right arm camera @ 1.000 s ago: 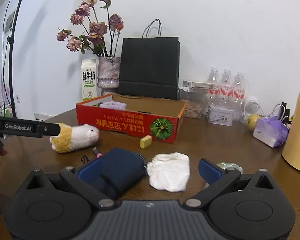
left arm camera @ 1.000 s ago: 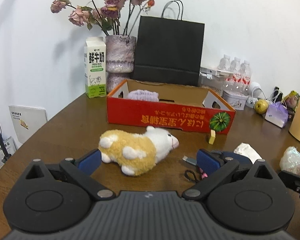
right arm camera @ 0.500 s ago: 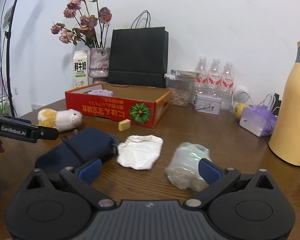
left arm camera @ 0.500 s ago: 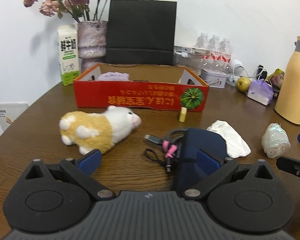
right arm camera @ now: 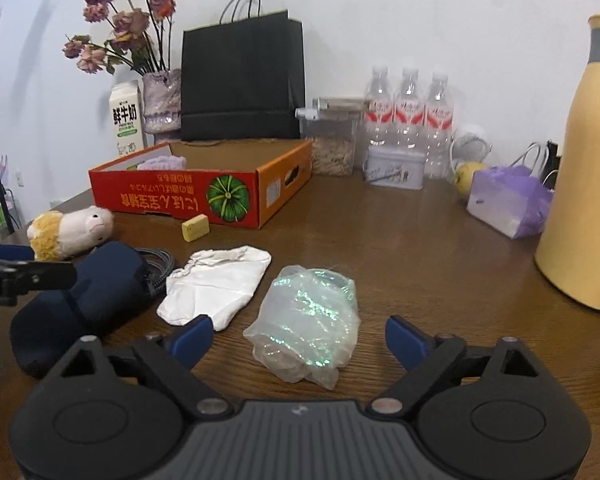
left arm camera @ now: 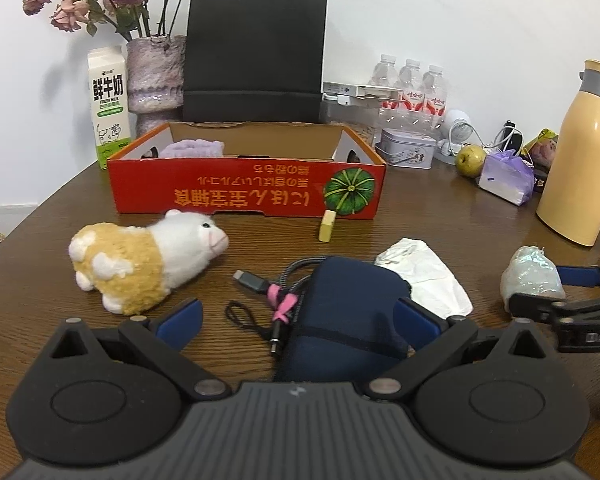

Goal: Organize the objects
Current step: 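Grasp the navy blue case with the left tool while the right tool grasps the clear plastic bag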

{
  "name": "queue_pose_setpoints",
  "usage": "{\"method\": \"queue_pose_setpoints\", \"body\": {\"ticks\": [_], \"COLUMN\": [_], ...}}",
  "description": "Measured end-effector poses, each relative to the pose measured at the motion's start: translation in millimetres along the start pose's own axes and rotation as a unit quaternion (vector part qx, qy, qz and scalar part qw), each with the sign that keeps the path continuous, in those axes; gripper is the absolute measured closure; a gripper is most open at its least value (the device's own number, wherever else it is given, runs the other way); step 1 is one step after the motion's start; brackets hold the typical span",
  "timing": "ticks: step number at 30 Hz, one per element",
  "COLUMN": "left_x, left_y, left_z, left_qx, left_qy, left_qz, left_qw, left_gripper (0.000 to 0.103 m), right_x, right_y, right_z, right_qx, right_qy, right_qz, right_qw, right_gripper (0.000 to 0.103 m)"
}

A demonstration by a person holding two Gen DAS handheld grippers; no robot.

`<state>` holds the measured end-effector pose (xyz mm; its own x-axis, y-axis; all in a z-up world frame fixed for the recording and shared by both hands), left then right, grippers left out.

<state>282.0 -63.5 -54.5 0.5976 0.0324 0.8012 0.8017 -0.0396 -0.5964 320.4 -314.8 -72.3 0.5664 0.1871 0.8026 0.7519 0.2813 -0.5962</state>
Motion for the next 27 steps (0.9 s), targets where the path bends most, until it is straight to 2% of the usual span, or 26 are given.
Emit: {"method": "queue_pose_setpoints", "body": {"ticks": [2, 4, 9, 16, 27], "left_x": [-1, -2, -4, -9, -24], "left_y": [1, 2, 3, 1, 9], "left_z": [-5, -9, -15, -16, -27], "left_qx": [-0.005, -0.004, -0.002, 0.003, -0.006], "left_qy": [0.004, 0.009, 0.013, 0.020, 0.059], "left_qz": [0.002, 0.005, 0.009, 0.016, 0.050], "left_qw": [1.0000, 0.9999, 0.9999, 0.9997, 0.9970], "left_gripper": [0.000, 0.000, 0.000, 0.000, 0.000], "right_x": [0, 1, 0, -2, -8], "right_y": [3, 4, -1, -25, -35], "right_z": [3, 3, 3, 13, 19], "right_qx": [0.002, -0.002, 0.017, 0.023, 0.020], "right_qy": [-0.002, -0.003, 0.005, 0.001, -0.006], "right_qz": [0.001, -0.001, -0.012, -0.053, -0.065], "right_qw": [1.000, 1.000, 1.000, 0.998, 0.998], "right_gripper": [0.025, 0.051, 0.062, 0.064, 0.063]}}
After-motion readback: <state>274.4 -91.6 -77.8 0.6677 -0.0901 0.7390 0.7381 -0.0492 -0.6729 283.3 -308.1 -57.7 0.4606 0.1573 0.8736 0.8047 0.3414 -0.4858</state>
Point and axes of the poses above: each gripper's, at about its wrist camera, not at the fingertips, and y roughly the way its jaws point, z to its left, x to its top, the point moved 6 cm from there along y, roughly the way its jaws point, and after that the axes turned 5 degrees about z, right-handed, at the moved point
